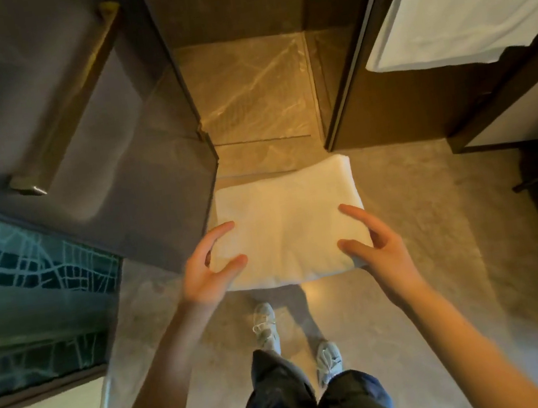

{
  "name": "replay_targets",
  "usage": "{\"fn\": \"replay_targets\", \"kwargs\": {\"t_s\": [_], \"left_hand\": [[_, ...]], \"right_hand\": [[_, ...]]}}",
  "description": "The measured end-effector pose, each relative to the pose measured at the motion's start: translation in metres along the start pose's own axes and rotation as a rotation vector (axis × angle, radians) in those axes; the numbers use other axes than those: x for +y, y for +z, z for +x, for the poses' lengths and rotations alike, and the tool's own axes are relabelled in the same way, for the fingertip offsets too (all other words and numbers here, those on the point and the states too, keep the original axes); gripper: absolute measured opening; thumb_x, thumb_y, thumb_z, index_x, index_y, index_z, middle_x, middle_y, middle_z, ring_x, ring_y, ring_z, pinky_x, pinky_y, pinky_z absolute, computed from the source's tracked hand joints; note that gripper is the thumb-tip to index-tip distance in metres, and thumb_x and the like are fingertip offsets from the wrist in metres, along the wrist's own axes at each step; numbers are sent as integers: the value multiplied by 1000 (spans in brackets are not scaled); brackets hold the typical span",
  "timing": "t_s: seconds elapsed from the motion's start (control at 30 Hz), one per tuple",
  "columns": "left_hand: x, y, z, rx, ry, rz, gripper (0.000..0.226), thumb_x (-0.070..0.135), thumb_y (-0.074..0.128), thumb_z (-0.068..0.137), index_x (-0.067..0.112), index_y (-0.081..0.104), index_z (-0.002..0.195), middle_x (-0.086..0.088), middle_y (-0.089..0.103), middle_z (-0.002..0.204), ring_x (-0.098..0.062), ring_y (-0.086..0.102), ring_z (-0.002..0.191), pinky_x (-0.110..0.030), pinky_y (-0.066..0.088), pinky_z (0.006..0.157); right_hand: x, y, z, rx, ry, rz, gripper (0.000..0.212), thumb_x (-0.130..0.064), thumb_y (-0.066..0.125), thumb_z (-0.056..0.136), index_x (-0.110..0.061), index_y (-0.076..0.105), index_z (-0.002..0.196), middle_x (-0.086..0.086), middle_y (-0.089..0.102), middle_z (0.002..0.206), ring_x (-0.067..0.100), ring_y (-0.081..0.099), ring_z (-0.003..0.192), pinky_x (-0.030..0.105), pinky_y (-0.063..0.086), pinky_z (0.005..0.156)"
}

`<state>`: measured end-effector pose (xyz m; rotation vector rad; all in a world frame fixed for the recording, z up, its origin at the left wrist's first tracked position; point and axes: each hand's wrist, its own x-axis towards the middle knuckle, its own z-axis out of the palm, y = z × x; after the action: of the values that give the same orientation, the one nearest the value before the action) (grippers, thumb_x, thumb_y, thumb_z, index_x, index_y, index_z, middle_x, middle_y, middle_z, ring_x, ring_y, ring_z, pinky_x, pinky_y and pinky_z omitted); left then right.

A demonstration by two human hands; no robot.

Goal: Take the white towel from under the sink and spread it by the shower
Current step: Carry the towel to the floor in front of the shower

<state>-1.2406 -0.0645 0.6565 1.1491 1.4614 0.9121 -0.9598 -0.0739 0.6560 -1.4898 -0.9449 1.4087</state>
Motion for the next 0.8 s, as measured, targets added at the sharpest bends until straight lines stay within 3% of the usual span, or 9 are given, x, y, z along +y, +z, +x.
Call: {"fn": "replay_targets", "kwargs": {"t_s": [0.13,0.2,0.3,0.37,0.47,0.63,0.8], "left_hand": [[-9,-13,62,-81,-38,-21,54,13,78,76,44,63,118,30,61,117,5,56,112,-24,50,95],[-16,-15,94,-102,-48,8,55,21,79,73,45,61,119,25,61,122,-2,55,117,-32,47,100],[-28,-8,141,-122,-30,-2,55,11,79,75,43,63,116,24,61,123,-6,54,120,-38,45,104],[-38,1,169,-120,13,17,56,9,78,72,42,63,114,26,61,123,-1,55,119,-26,45,101],[-67,21,210,-108,44,49,58,4,77,73,40,63,116,31,59,123,9,52,117,-5,40,91],[-163,65,271,-71,40,9,55,-4,74,77,23,62,123,18,60,128,6,52,119,-5,41,86],[-297,115,331,-45,10,10,55,-6,74,77,23,62,122,14,61,127,0,55,119,-11,45,90]], "right_hand": [[3,17,43,60,18,3,53,-4,71,83,-43,65,119,-31,59,124,5,52,124,52,48,101],[5,20,68,66,16,-21,52,-10,71,84,-45,63,121,-33,56,126,0,51,123,48,50,99],[13,20,107,79,-9,-53,51,-15,71,83,-46,62,122,-36,55,127,-12,51,115,32,52,90],[25,17,133,87,-24,-45,52,-13,72,83,-44,62,123,-31,57,128,-8,53,117,22,53,84],[56,8,179,86,-26,-37,54,-5,72,83,-39,63,124,-20,59,132,0,53,123,16,51,88],[146,-10,261,74,-19,-27,55,5,70,81,-28,64,125,-22,67,117,-5,61,108,9,50,76],[274,-32,342,54,18,-22,58,6,70,81,-36,66,120,-17,70,114,5,67,104,15,54,73]]}}
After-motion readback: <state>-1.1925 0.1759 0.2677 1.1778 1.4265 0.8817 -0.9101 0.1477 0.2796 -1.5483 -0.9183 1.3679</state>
